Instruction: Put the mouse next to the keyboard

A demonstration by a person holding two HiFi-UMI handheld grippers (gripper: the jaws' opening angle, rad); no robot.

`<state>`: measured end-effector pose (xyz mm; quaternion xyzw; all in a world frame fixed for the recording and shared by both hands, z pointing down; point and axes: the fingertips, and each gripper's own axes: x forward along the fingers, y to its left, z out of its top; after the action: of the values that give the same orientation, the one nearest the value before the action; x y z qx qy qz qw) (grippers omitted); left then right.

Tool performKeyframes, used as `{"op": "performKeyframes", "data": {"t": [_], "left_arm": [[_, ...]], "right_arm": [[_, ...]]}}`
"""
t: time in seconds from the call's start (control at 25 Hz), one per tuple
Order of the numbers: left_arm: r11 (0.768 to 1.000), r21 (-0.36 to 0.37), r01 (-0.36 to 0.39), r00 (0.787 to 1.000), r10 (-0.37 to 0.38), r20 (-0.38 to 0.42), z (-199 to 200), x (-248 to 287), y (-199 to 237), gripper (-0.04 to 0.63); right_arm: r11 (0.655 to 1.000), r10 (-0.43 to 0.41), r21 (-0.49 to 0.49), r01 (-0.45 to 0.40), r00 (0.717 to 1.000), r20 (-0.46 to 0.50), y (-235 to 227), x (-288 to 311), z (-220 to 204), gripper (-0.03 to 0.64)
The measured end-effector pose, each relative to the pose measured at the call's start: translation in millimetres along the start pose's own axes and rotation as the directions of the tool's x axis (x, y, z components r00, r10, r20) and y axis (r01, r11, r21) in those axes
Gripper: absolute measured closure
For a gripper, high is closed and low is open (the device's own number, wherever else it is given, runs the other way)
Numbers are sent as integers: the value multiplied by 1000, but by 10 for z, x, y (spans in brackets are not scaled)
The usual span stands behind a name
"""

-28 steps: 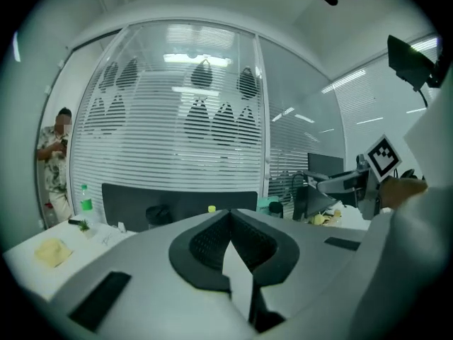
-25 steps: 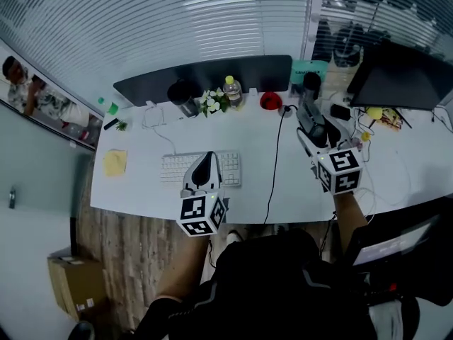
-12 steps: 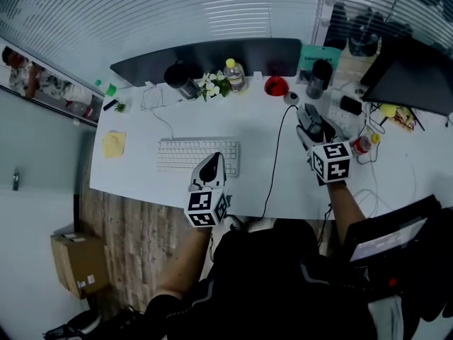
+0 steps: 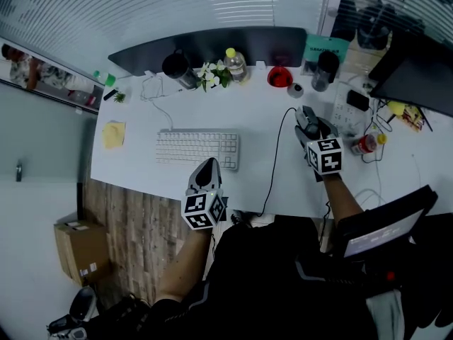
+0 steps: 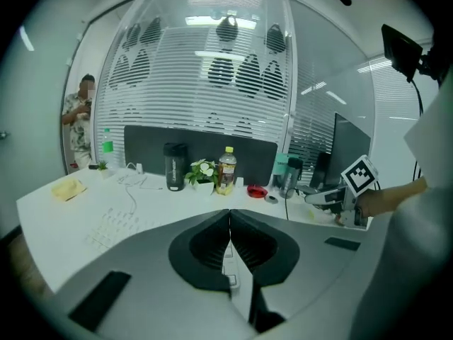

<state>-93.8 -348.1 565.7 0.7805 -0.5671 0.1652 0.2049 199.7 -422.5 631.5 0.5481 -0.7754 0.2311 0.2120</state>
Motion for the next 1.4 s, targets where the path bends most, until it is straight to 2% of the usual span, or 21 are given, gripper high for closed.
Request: {"op": "performKeyframes", "data": {"t": [0.2,0.64,0.96,1.16,1.4], "left_arm": [[999,-24,-33,999,33,4,-71,-76,34,566],[994,-11,-105,994,106,24,-84,-256,163,565],[993,-11,-121,992,121,21,-93,-355,190,566],[993,-9,-121,992,122,21,-87,-388,212,566],[992,-5,-123,992,123,27,-76,-413,224,565]], "right_arm": [[1000,2,4,-2,999,-54,-31,202,-269,322],[1000,8,4,-7,990,-143,-72,574,-671,322],[1000,-2,6,3,983,-183,-77,720,-849,322],[999,-41,-38,34,981,-189,-80,752,-900,321],[998,-49,-57,39,981,-187,-72,759,-905,316]]}}
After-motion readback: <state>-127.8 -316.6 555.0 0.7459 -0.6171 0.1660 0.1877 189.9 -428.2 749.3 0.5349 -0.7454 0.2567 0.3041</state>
